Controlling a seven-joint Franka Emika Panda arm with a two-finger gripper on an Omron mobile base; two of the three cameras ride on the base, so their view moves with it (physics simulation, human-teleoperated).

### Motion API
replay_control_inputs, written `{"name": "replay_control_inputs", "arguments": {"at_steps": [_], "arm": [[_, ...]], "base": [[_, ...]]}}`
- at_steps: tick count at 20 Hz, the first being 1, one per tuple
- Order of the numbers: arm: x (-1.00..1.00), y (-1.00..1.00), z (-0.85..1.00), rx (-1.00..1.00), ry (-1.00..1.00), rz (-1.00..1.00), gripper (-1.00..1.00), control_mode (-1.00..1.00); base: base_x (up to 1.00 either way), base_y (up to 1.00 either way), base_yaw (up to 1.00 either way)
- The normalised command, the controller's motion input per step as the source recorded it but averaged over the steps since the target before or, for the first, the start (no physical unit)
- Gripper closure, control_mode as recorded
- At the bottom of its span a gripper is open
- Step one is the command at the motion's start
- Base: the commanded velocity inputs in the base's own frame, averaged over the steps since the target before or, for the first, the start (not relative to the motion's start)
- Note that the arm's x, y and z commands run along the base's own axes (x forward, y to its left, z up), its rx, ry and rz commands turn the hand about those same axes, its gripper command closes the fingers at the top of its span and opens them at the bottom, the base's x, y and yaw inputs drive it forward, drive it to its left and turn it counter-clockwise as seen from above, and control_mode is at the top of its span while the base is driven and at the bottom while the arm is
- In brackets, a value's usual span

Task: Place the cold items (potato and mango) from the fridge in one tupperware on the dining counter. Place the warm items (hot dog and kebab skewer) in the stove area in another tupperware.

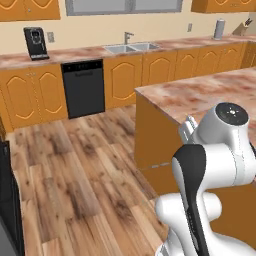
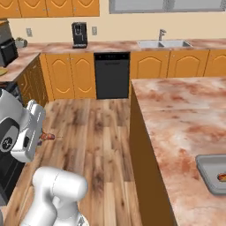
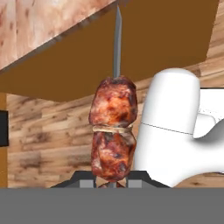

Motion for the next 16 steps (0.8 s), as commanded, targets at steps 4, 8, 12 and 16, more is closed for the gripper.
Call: {"name": "replay_control_inputs", "arguments": {"at_steps": [4, 8, 12, 16], "arm": [[0.0, 0.0, 0.0, 0.0, 0.0, 0.0, 1.0, 1.0], [0.0, 0.0, 0.0, 0.0, 0.0, 0.0, 1.0, 1.0], [0.0, 0.0, 0.0, 0.0, 0.0, 0.0, 1.0, 1.0], [0.0, 0.0, 0.0, 0.0, 0.0, 0.0, 1.0, 1.0]], "base": [[-1.0, -0.39, -0.29], [-0.88, -0.64, -0.27], [-0.5, -0.98, -0.19], [-0.03, -1.0, -0.07]]}}
